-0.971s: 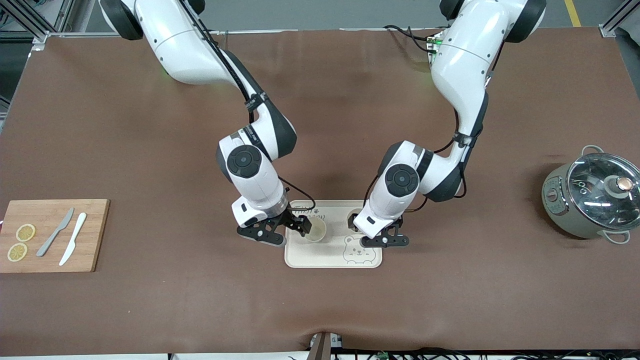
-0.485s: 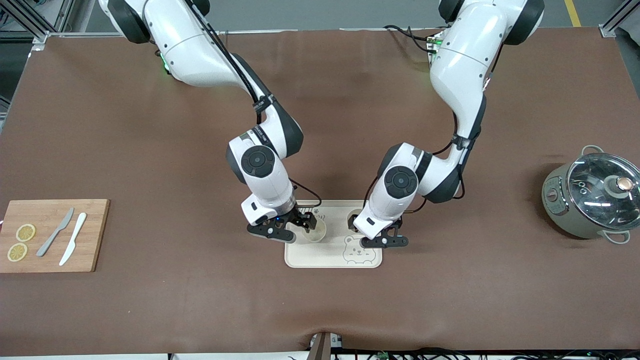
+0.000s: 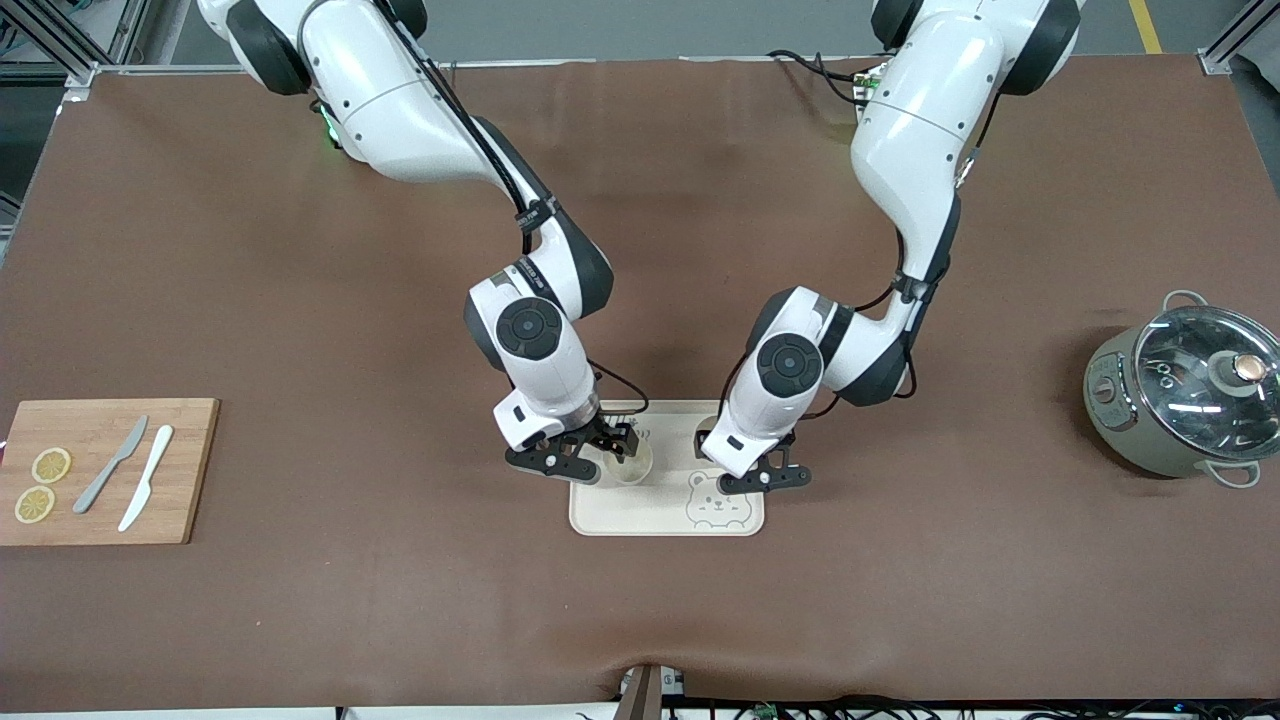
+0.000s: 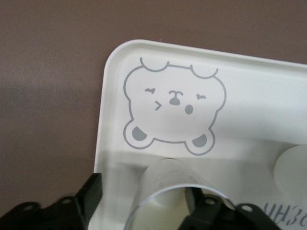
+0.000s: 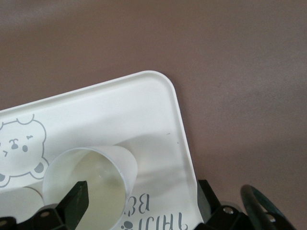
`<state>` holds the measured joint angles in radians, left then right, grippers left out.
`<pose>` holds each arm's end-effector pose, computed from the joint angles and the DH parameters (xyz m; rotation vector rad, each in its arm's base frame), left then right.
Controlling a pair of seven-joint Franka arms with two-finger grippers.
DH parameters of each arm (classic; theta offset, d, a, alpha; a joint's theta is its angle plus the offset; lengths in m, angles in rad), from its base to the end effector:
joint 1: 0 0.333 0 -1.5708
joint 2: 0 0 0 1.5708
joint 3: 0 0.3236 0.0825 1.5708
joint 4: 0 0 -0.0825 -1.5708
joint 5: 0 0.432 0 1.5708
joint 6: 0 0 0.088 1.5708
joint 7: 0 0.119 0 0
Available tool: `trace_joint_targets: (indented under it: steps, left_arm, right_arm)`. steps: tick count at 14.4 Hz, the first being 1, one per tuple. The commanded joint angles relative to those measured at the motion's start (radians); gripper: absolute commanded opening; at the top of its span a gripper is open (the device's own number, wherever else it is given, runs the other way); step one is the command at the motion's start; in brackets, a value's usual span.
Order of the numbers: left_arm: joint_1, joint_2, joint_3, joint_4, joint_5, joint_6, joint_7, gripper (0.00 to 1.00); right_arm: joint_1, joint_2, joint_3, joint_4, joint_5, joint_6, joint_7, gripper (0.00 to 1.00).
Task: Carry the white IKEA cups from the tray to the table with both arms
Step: 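Lift the cups and carry them apart, each gripper away from the tray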
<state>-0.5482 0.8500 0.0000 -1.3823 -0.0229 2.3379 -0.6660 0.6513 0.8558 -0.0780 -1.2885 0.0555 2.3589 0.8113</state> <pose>0.6732 -0.4118 0.1753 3.0581 0.2034 0.1179 0.6778 0.4573 0.2216 -2.9796 0.3591 -0.2638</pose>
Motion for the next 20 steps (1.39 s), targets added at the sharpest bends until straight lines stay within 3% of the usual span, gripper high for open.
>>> trace_joint_targets:
  steps: [1, 8, 13, 14, 15, 17, 20]
  left_arm:
    - [-0.007, 0.004, 0.006, 0.016, 0.03, 0.004, -0.04, 0.0]
    - [0.04, -0.06, 0.015, 0.016, 0.064, -0.113, -0.02, 0.0]
    - [0.141, -0.187, 0.003, 0.011, 0.06, -0.366, 0.19, 0.0]
    - [0.168, -0.225, 0.0, 0.006, 0.054, -0.411, 0.234, 0.0]
    - [0.197, -0.268, 0.0, -0.003, 0.026, -0.436, 0.262, 0.0]
    - [0.255, -0.357, 0.0, -0.062, -0.023, -0.443, 0.322, 0.0]
    - [0.321, -0.492, 0.0, -0.214, -0.028, -0.415, 0.413, 0.0]
  right_arm:
    - [0.013, 0.035, -0.009, 0.038, -0.014, 0.019, 0.009, 1.0]
    - [0.016, 0.086, -0.009, 0.038, -0.014, 0.1, 0.008, 1.0]
    - [0.016, 0.086, -0.009, 0.049, -0.014, 0.099, 0.005, 1.0]
    - [0.016, 0.086, -0.008, 0.051, -0.013, 0.099, 0.006, 0.91]
    - [0.016, 0.086, -0.008, 0.051, -0.013, 0.099, 0.006, 0.66]
    - [0.014, 0.086, -0.008, 0.052, -0.011, 0.099, 0.008, 0.34]
    - [0.014, 0.086, -0.008, 0.052, -0.011, 0.099, 0.008, 0.09]
